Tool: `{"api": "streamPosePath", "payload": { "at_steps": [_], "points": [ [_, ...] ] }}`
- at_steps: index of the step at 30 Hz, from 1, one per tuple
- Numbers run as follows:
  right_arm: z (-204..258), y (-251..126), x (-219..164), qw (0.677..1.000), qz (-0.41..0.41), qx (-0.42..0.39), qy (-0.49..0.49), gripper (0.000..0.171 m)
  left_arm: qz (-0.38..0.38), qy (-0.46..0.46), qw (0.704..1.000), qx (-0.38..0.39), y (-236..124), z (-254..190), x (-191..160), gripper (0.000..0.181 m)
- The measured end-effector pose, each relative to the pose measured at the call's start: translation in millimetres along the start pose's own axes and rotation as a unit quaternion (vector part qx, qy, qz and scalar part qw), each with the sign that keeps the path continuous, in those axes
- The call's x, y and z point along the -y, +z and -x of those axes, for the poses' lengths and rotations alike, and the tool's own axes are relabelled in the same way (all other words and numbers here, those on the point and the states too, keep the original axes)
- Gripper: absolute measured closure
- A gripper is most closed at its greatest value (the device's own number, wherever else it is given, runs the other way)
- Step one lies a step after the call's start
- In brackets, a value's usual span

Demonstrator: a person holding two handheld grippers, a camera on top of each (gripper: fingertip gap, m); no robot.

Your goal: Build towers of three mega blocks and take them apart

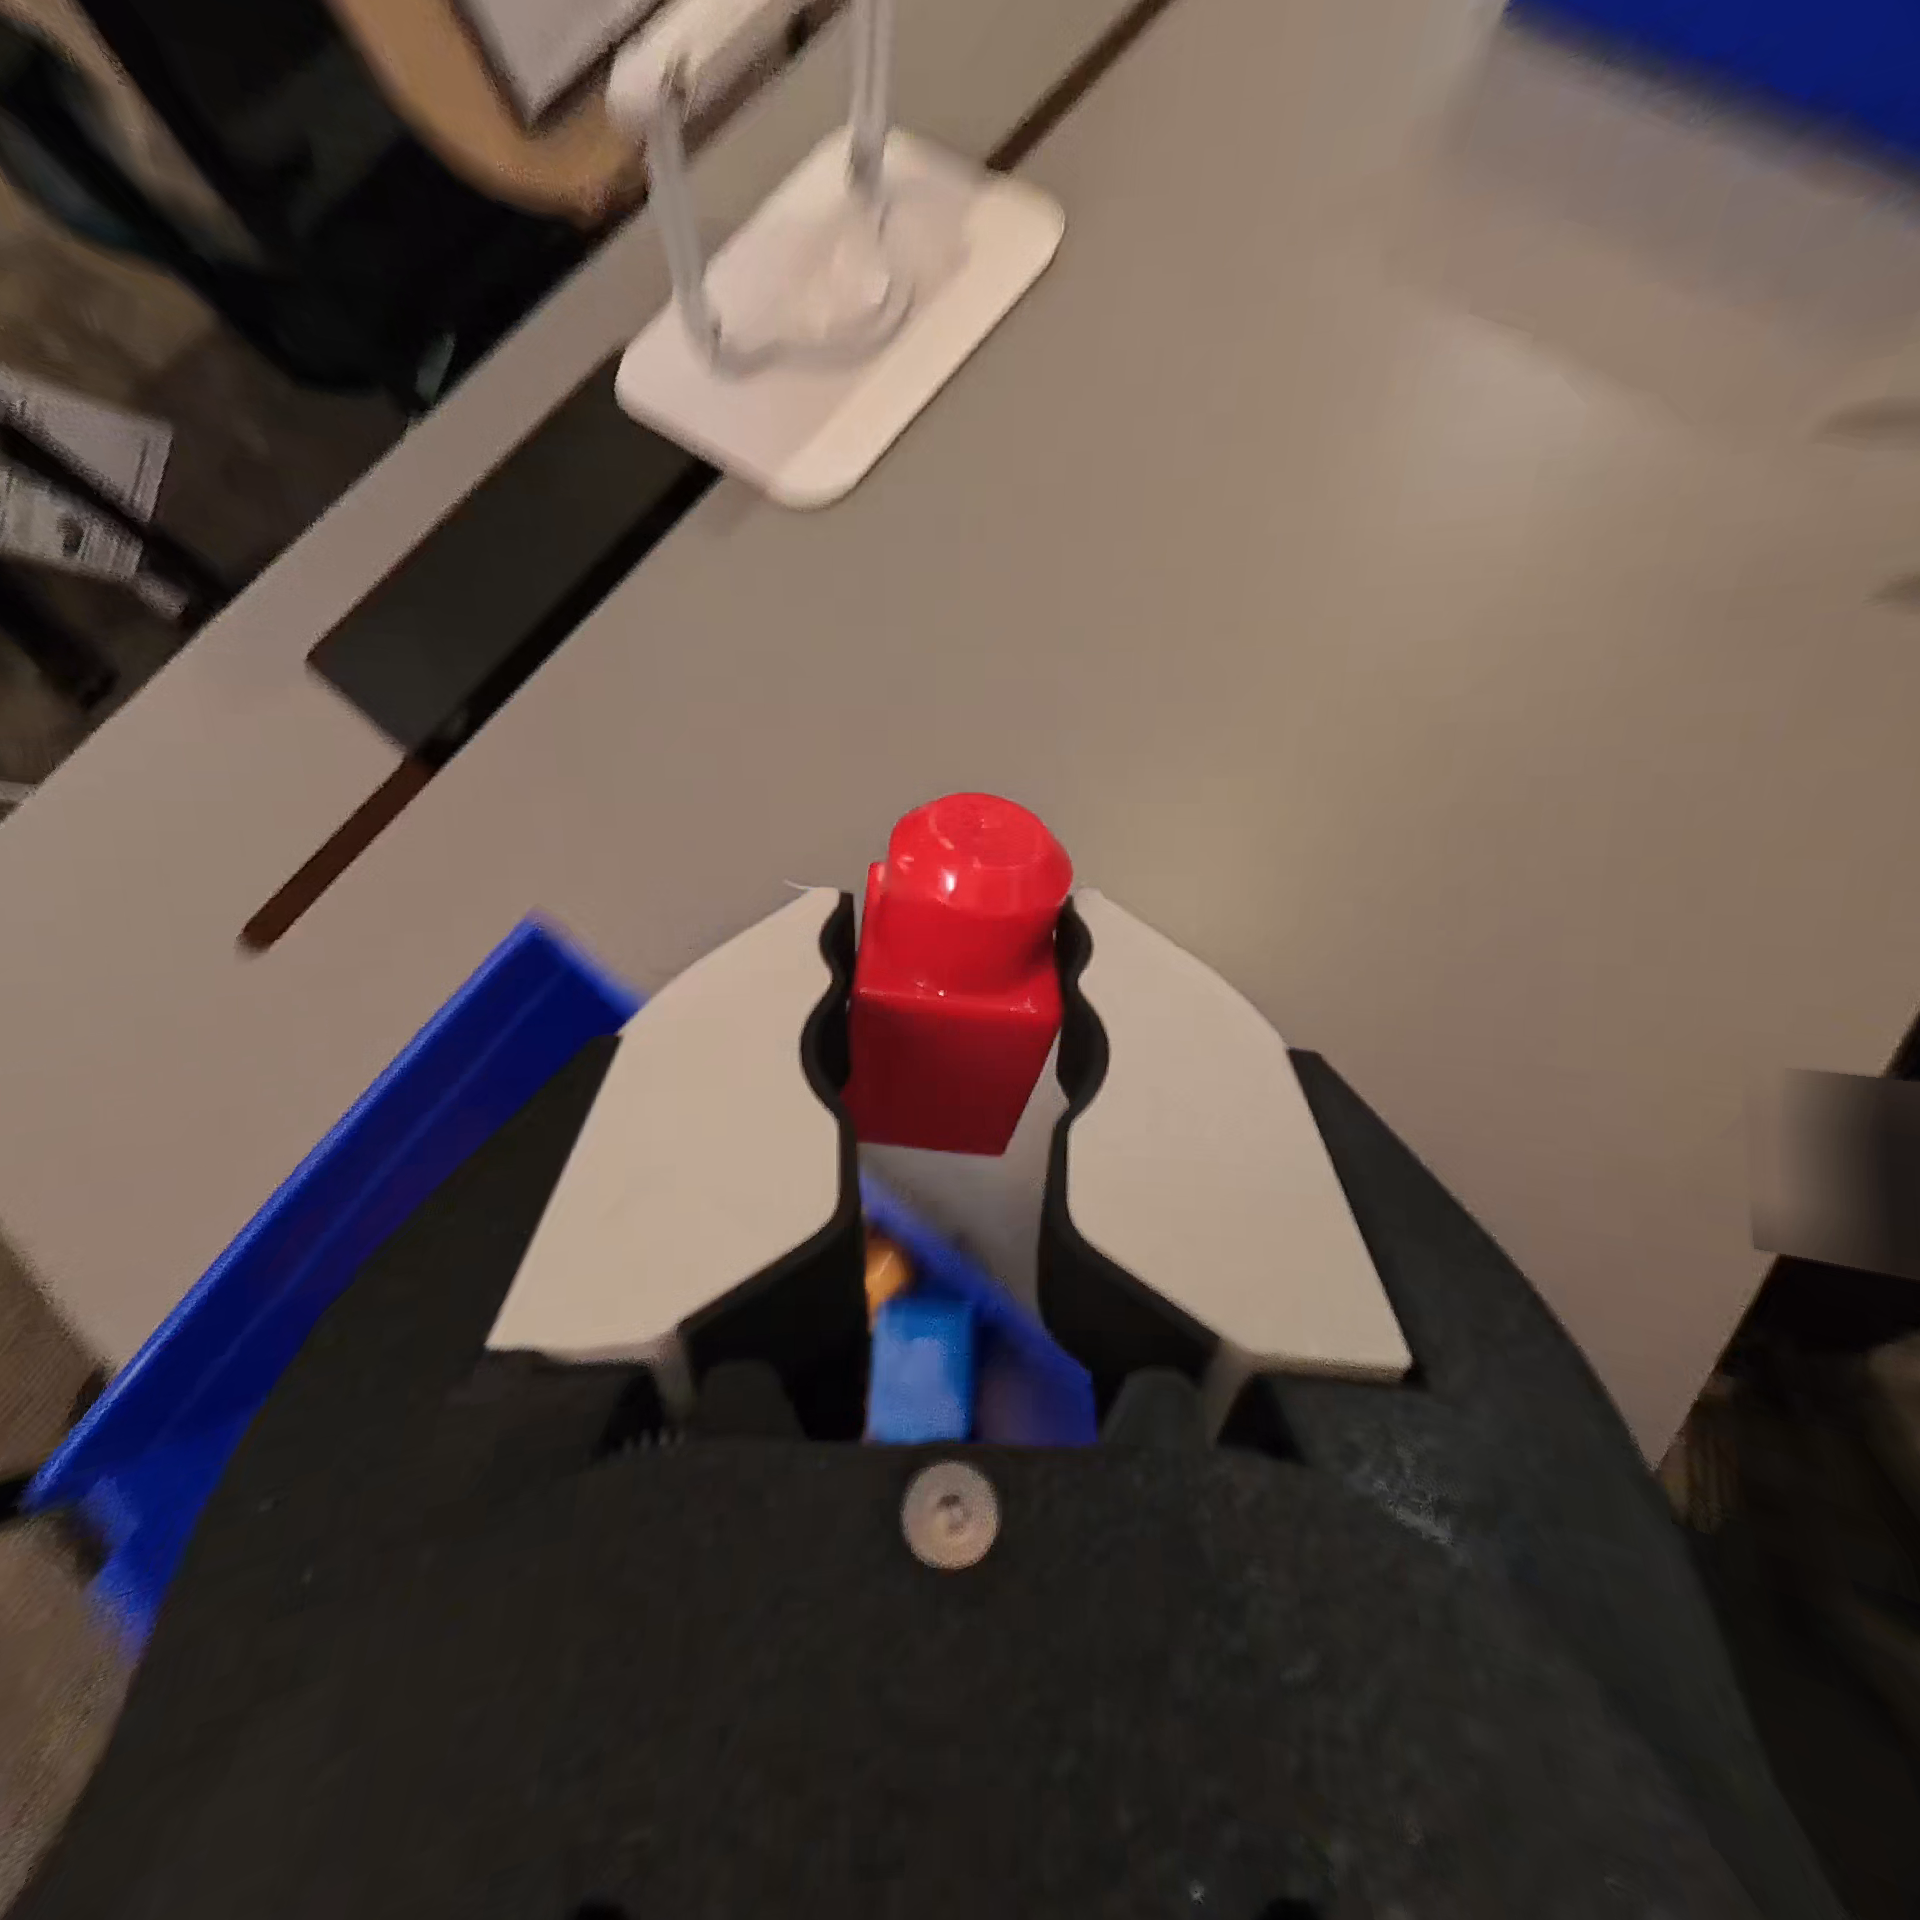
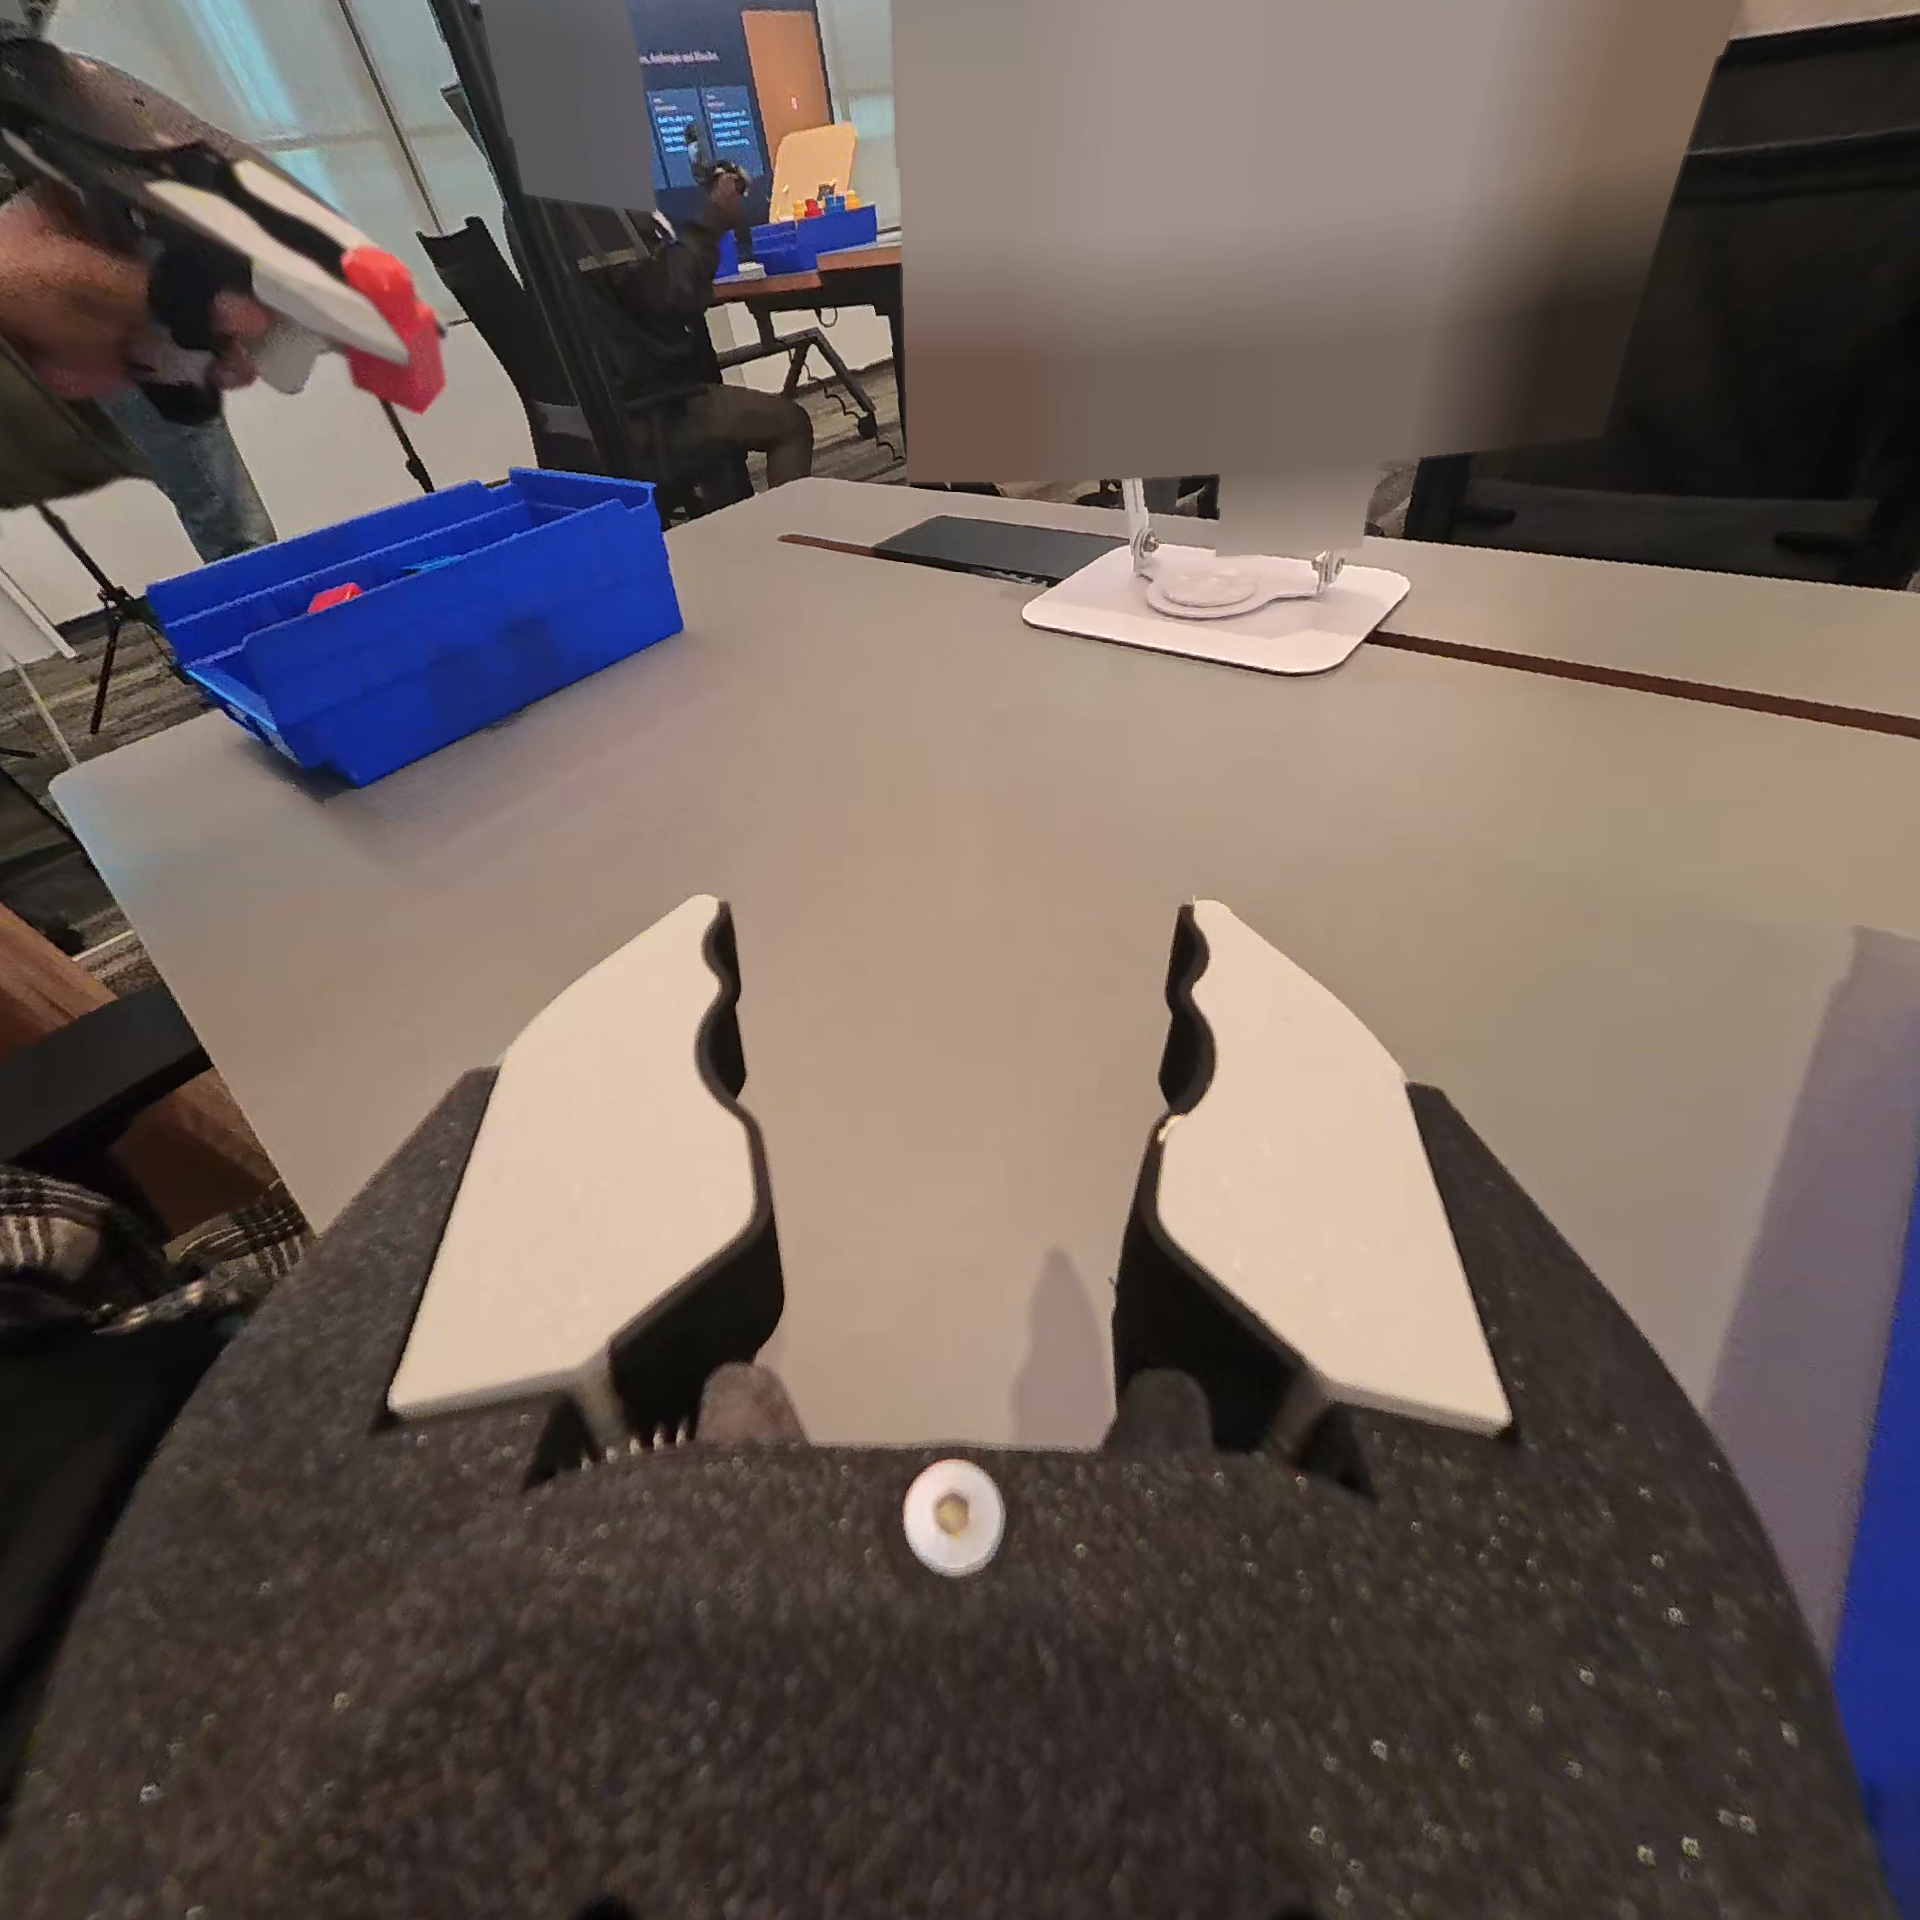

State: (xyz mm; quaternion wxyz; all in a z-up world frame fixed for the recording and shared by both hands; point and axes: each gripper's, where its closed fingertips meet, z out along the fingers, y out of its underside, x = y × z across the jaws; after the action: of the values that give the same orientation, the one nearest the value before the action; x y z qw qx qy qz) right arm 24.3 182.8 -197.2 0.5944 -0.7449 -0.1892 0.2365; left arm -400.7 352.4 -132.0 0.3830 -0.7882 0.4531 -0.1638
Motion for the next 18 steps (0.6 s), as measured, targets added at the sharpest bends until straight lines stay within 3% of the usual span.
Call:
{"api": "streamPosePath", "payload": {
  "at_steps": [3, 6, 10, 18],
  "points": [
    [2, -1, -1, 1.000, 0.003, 0.007, 0.004, 0.093, -0.089, -0.030, 0.994, -0.062, 27, -43, 47, 0.145],
    [4, -1, -5, 1.000, 0.012, 0.011, 0.003, 0.093, -0.143, -0.056, 0.978, -0.142, 62, -84, 72, 0.145],
    [7, -1, -11, 0.999, 0.029, 0.017, 0.005, 0.093, -0.150, -0.079, 0.964, -0.204, 118, -118, 71, 0.145],
    [9, 2, -20, 0.998, 0.049, 0.026, 0.007, 0.094, -0.077, -0.067, 0.972, -0.214, 202, -134, 37, 0.145]
  ]
}}
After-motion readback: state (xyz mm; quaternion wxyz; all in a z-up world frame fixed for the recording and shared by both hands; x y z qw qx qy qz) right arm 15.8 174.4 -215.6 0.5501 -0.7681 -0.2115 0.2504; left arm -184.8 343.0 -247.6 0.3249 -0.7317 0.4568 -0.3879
